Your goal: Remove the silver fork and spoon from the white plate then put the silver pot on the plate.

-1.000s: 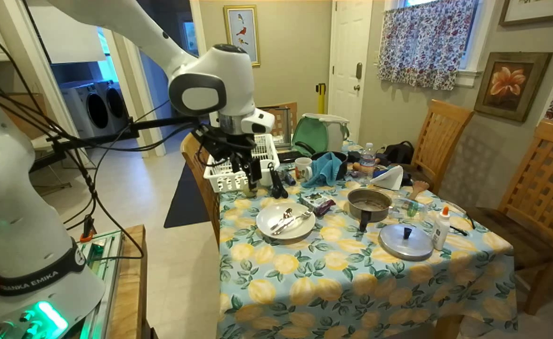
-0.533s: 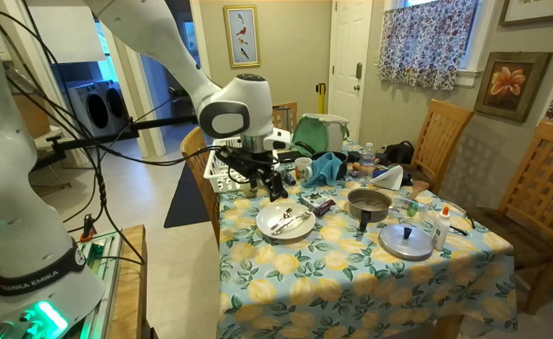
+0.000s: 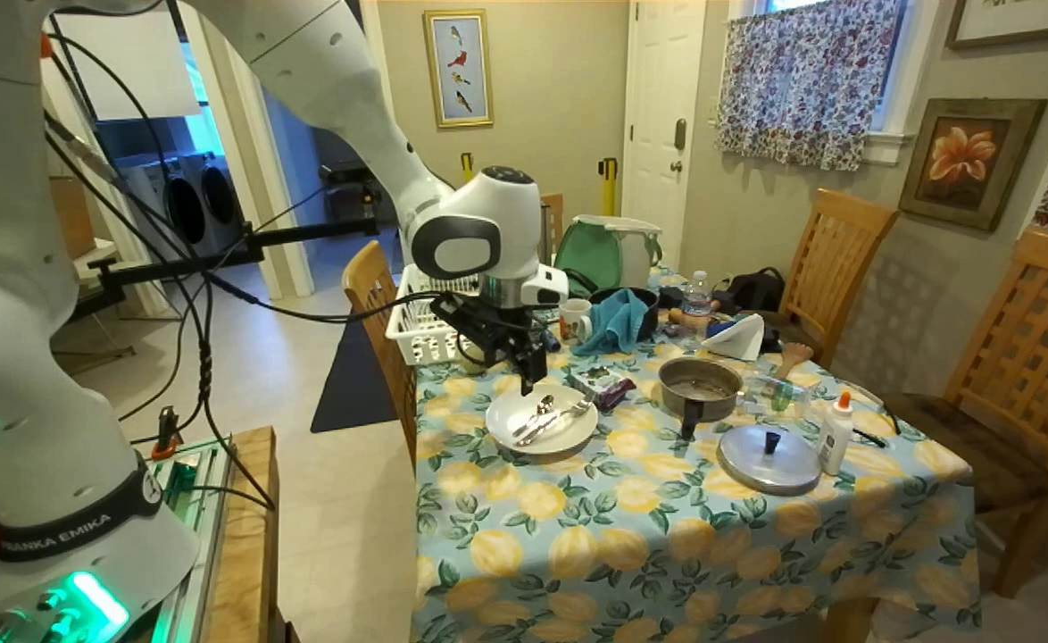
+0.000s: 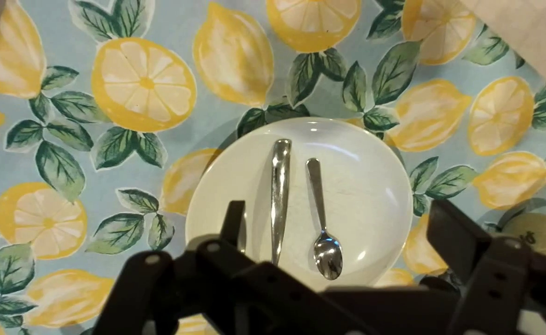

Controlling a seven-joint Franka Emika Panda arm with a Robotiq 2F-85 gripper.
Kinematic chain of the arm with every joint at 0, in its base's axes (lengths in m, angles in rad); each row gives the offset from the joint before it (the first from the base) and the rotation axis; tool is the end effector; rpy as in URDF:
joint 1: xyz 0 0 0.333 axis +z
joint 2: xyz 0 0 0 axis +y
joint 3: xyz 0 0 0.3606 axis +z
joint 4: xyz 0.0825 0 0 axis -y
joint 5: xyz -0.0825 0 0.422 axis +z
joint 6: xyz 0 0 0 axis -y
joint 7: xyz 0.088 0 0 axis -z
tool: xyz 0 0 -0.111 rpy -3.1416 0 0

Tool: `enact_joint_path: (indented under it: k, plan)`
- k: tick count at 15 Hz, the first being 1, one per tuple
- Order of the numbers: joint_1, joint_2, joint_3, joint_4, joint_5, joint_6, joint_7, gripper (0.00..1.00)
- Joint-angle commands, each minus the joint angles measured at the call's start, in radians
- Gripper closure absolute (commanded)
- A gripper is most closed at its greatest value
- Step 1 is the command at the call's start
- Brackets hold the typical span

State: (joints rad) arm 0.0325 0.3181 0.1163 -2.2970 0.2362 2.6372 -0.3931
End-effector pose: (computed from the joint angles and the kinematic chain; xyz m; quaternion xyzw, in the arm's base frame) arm 0.5591 0.0792 0.2180 -0.9835 -0.1637 -0.0195 0.0743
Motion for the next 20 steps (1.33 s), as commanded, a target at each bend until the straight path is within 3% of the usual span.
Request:
enact_joint_path:
  k: [1, 2, 6, 9, 13, 20]
  plan:
    - [-0.026, 0.001, 0.024, 0.002, -0.016, -0.003, 0.012, 0.00]
    - [-0.026, 0.001, 0.025, 0.002, -0.016, -0.003, 0.012, 0.00]
    - [-0.004, 0.097, 0.007, 0.042, -0.097, 0.191, 0.031, 0.00]
    - [-0.056, 0.180, 0.063, 0.085, -0.087, 0.271, -0.009, 0.00]
    - [-0.114, 0.296, 0.125, 0.162, -0.119, 0.330, -0.023, 0.00]
    - [-0.096, 0.438, 0.100, 0.278, -0.226, 0.372, 0.026, 0.00]
